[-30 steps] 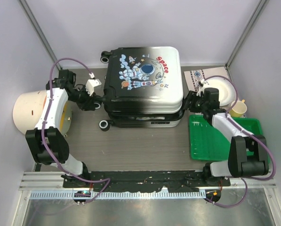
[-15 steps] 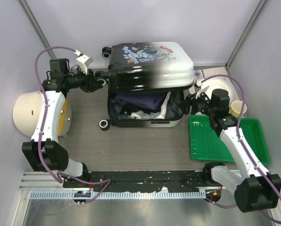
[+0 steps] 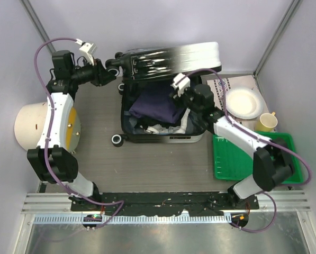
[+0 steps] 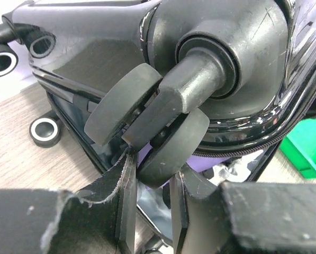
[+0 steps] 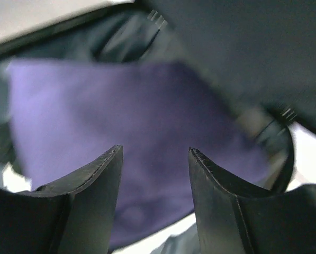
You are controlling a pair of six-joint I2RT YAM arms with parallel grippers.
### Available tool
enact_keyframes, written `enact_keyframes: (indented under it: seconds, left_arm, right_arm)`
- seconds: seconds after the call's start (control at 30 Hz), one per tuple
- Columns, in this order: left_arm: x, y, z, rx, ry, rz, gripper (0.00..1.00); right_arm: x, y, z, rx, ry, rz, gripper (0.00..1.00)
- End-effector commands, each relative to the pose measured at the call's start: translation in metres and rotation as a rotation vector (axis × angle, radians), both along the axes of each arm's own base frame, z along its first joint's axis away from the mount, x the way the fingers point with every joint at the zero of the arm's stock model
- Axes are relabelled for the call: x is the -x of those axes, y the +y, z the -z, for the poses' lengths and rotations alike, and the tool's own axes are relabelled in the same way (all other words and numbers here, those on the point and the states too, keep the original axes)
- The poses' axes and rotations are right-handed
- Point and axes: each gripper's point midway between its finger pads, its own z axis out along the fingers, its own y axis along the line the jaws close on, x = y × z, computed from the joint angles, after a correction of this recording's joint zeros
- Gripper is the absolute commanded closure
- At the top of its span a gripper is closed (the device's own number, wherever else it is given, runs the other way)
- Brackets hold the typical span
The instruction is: Open, take out, and arrange the luggage
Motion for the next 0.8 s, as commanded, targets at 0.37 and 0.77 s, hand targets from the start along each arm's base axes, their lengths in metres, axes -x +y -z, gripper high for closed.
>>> enact_keyframes:
  seconds: [0.37,0.77]
  left_arm:
    - [0.025,0.066,-0.014,0.023,0.017,-0.372,0.16]
    - [0.105,0.047,0.053,-0.066,0.105,-0.227,0.12]
  right_arm:
    - [-0.165,0.005,-0.201,-0.204,-0.569,0.358,0.32]
    - [-0.251,-0.048,-0.233,-0.359,-0.641,0.559,0.18]
